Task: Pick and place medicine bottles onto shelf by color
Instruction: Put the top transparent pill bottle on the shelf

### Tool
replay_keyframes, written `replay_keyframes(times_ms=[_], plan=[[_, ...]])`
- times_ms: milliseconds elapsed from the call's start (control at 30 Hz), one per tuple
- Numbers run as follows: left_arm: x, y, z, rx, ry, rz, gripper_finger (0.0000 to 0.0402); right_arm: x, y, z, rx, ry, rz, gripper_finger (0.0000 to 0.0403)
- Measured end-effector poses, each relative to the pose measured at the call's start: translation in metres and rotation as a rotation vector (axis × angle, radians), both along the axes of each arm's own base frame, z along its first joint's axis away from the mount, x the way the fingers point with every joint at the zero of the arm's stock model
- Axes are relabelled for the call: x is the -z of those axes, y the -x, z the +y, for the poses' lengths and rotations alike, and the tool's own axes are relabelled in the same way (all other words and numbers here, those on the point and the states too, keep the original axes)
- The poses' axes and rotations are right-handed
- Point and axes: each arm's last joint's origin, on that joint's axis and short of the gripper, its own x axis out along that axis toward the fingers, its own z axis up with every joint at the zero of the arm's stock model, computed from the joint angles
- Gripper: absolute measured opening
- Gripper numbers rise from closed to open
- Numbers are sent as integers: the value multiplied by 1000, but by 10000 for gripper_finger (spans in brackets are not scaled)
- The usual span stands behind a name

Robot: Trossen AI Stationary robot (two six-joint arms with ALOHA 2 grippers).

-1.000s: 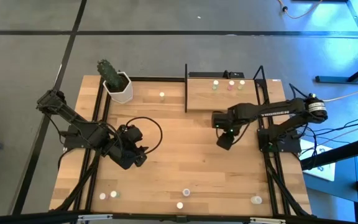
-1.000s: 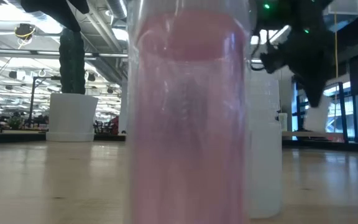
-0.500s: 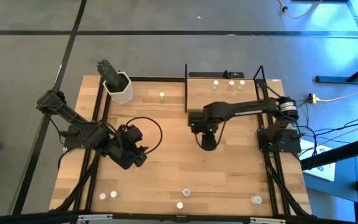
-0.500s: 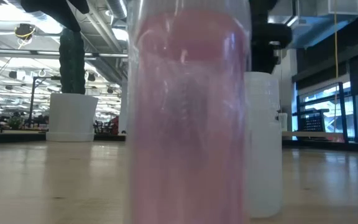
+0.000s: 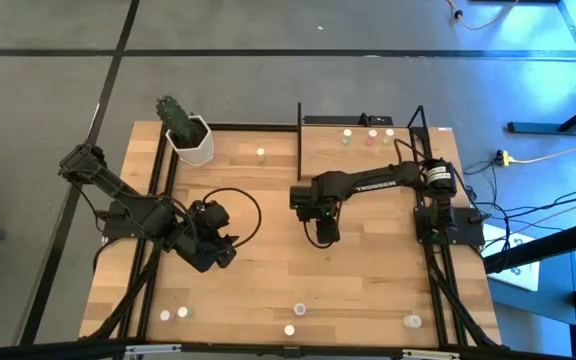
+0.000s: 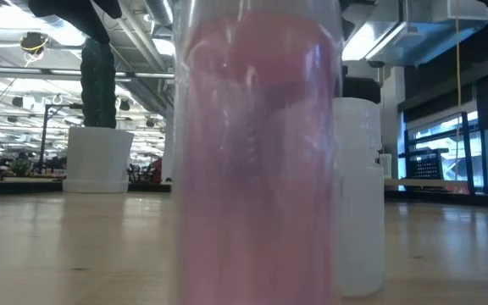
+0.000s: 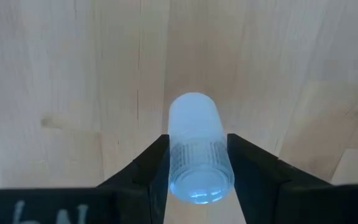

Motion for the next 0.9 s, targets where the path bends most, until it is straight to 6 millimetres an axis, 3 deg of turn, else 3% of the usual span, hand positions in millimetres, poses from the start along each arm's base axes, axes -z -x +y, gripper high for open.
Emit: replay_keyframes(times_ms=[567,900], plan=[[0,0,0,0,0,0,236,-1,-1,0,2,1,-14,246],[0,0,0,-1,1,-1,236,-38,-9,0,5,1,-28,253]])
